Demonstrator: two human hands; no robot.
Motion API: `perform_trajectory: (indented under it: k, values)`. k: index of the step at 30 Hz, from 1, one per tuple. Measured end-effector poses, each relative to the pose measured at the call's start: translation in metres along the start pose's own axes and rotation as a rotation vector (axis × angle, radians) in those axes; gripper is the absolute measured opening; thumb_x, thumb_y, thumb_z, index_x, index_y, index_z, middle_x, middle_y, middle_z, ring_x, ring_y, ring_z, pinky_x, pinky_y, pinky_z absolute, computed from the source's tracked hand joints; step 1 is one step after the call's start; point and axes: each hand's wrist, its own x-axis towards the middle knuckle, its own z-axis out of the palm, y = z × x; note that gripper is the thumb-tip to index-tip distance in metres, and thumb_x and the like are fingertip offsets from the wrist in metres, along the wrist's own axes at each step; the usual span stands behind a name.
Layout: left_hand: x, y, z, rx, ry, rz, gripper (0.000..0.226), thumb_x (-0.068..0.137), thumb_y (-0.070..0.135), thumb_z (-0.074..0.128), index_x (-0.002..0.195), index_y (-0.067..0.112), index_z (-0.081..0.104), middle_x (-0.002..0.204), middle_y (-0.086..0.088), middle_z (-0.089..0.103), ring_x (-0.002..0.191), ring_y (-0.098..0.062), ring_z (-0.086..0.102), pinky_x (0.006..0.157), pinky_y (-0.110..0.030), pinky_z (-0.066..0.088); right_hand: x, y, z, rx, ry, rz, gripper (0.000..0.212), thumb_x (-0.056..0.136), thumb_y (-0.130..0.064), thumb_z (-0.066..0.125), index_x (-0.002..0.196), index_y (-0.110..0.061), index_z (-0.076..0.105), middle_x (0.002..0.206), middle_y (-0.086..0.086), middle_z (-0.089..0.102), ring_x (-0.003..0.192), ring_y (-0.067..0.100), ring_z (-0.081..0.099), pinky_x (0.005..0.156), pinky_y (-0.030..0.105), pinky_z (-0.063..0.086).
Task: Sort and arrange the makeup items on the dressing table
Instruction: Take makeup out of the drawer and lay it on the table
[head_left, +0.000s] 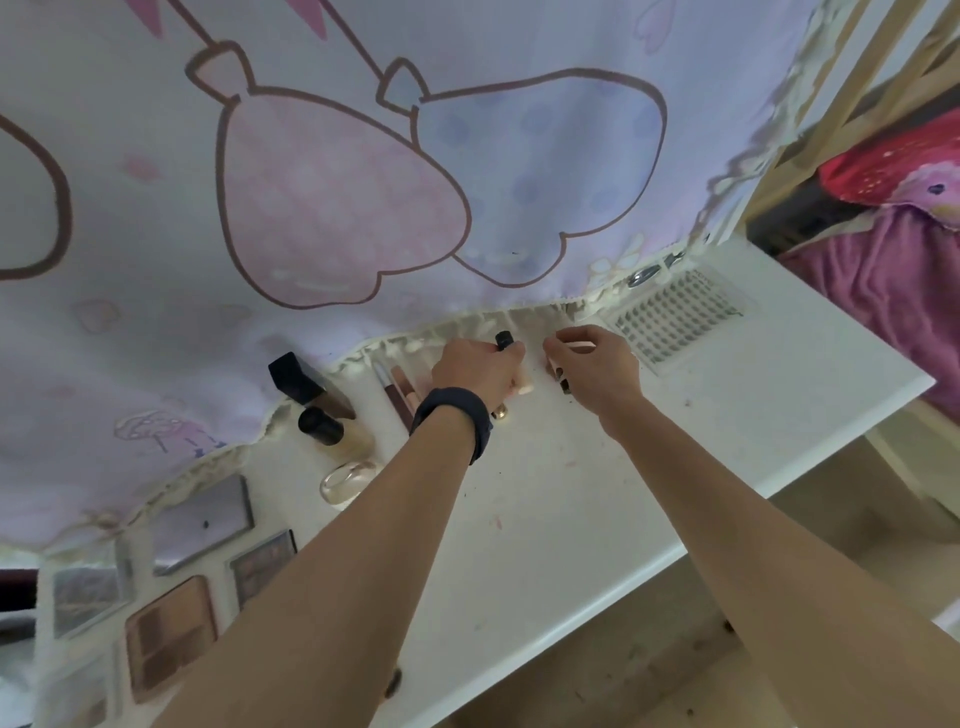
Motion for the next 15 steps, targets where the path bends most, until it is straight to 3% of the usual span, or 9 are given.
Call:
perform_trajectory:
  k: [2, 3, 4, 6, 8, 11, 13, 15]
  values:
    - [-0.003, -0.001, 0.002, -0.002, 0.053, 0.029, 0.026, 0.093, 0.022, 0.059, 0.068, 0.018, 0.065, 0.07, -0.005, 0.068, 0.074, -0.028, 0.072, 0.062, -0.026, 0.056, 0.003, -0.002, 0.002, -0.044, -0.044, -0.024, 0.023, 0.088, -0.032, 0.07, 0.109, -0.023, 0.07, 0.086, -0.007, 0.075, 0.071, 0.01, 0.064, 0.059, 0.023, 0.048]
    - [-0.006, -0.004, 0.002, 0.056, 0.106, 0.087, 0.019, 0.096, 0.021, 0.053, 0.085, 0.02, 0.069, 0.08, -0.004, 0.07, 0.073, -0.021, 0.07, 0.057, -0.023, 0.054, 0.004, -0.003, 0.004, -0.077, -0.06, -0.046, 0.024, 0.089, -0.031, 0.069, 0.111, -0.024, 0.069, 0.092, -0.007, 0.075, 0.077, 0.011, 0.065, 0.062, 0.024, 0.048]
    - [-0.009, -0.008, 0.001, 0.171, 0.162, 0.184, 0.019, 0.097, 0.021, 0.05, 0.102, 0.023, 0.068, 0.095, -0.003, 0.07, 0.081, -0.018, 0.068, 0.063, -0.026, 0.056, 0.004, -0.004, 0.006, -0.114, -0.066, -0.072, 0.024, 0.089, -0.03, 0.069, 0.113, -0.024, 0.068, 0.097, -0.007, 0.075, 0.083, 0.011, 0.065, 0.066, 0.023, 0.048]
    - [-0.014, -0.023, -0.001, 0.513, 0.211, 0.41, 0.032, 0.098, 0.027, 0.05, 0.129, 0.027, 0.058, 0.129, -0.004, 0.06, 0.12, -0.024, 0.054, 0.094, -0.039, 0.05, 0.002, -0.004, 0.01, -0.17, -0.058, -0.118, 0.028, 0.09, -0.026, 0.067, 0.118, -0.024, 0.067, 0.101, -0.007, 0.073, 0.092, 0.01, 0.065, 0.072, 0.02, 0.049]
    - [-0.018, -0.036, -0.003, 0.791, 0.176, 0.516, 0.054, 0.096, 0.045, 0.048, 0.147, 0.03, 0.04, 0.156, -0.004, 0.037, 0.147, -0.028, 0.023, 0.116, -0.048, 0.023, 0.0, -0.005, 0.015, -0.201, -0.063, -0.157, 0.034, 0.091, -0.024, 0.066, 0.124, -0.022, 0.065, 0.105, -0.006, 0.072, 0.099, 0.011, 0.065, 0.077, 0.017, 0.046]
    - [-0.015, -0.056, -0.005, 1.025, 0.08, 0.496, 0.077, 0.091, 0.066, 0.034, 0.157, 0.035, 0.011, 0.167, 0.001, 0.002, 0.152, -0.032, -0.011, 0.117, -0.064, -0.008, -0.003, -0.006, 0.019, -0.283, -0.117, -0.22, 0.045, 0.091, -0.022, 0.066, 0.135, -0.02, 0.059, 0.122, -0.003, 0.069, 0.113, 0.013, 0.062, 0.087, 0.014, 0.037]
    - [-0.011, -0.069, -0.007, 1.093, 0.065, 0.483, 0.08, 0.091, 0.069, 0.027, 0.157, 0.036, -0.004, 0.167, 0.004, -0.011, 0.15, -0.033, -0.021, 0.113, -0.067, -0.014, -0.005, -0.006, 0.017, -0.356, -0.151, -0.287, 0.043, 0.093, -0.021, 0.064, 0.136, -0.022, 0.061, 0.129, -0.002, 0.066, 0.119, 0.014, 0.059, 0.089, 0.012, 0.035]
    - [-0.007, -0.078, -0.009, 1.078, 0.022, 0.455, 0.078, 0.094, 0.068, 0.023, 0.154, 0.038, -0.016, 0.164, 0.009, -0.021, 0.149, -0.031, -0.025, 0.112, -0.068, -0.015, -0.007, -0.005, 0.015, -0.431, -0.174, -0.363, 0.037, 0.094, -0.024, 0.064, 0.132, -0.023, 0.065, 0.134, -0.002, 0.063, 0.121, 0.017, 0.058, 0.098, 0.019, 0.038]
